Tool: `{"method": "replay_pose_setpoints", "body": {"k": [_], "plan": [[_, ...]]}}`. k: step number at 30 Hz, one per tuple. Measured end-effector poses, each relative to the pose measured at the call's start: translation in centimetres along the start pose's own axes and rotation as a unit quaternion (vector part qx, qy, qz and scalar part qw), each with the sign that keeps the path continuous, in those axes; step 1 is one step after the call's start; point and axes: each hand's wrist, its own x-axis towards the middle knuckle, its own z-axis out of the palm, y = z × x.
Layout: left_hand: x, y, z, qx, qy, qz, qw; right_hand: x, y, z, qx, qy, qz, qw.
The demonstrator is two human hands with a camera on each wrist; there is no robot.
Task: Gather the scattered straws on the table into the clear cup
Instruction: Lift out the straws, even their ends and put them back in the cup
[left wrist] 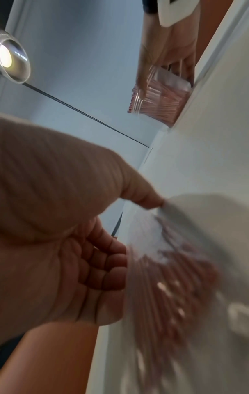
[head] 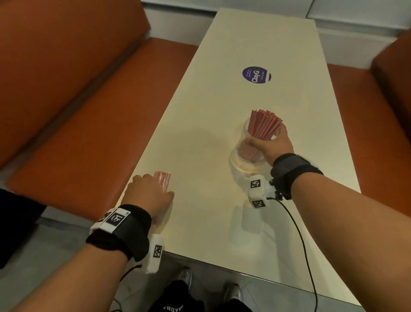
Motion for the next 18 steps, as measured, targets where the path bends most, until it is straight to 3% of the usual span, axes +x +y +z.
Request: {"method": "replay_pose_setpoints", "body": {"k": [6, 10, 14, 18], "plan": [[-1.0, 1.7, 0.3, -0.008, -0.005, 0.032, 0.999, -0.3, -0.1, -0.1, -0.003, -0.001, -0.004, 1.0], [-0.5, 3.2, 0.4, 0.033, -0.05, 0.11, 0.992, -0.5, -0.6, -0.3, 0.007, -0.011, 0.003, 1.0], [-0.2, 4.7, -1.6, -0.134, -0.077, 0.165, 0.974, -1.0, -0.7, -1.3, 0.013, -0.031, 0.017, 0.999], [-1.2, 7.3, -3.8, -0.339, -0.116, 0.24, 0.902, -3.5, -1.4, -3.5, -0.004, 0.107, -0.036, 0.994]]}}
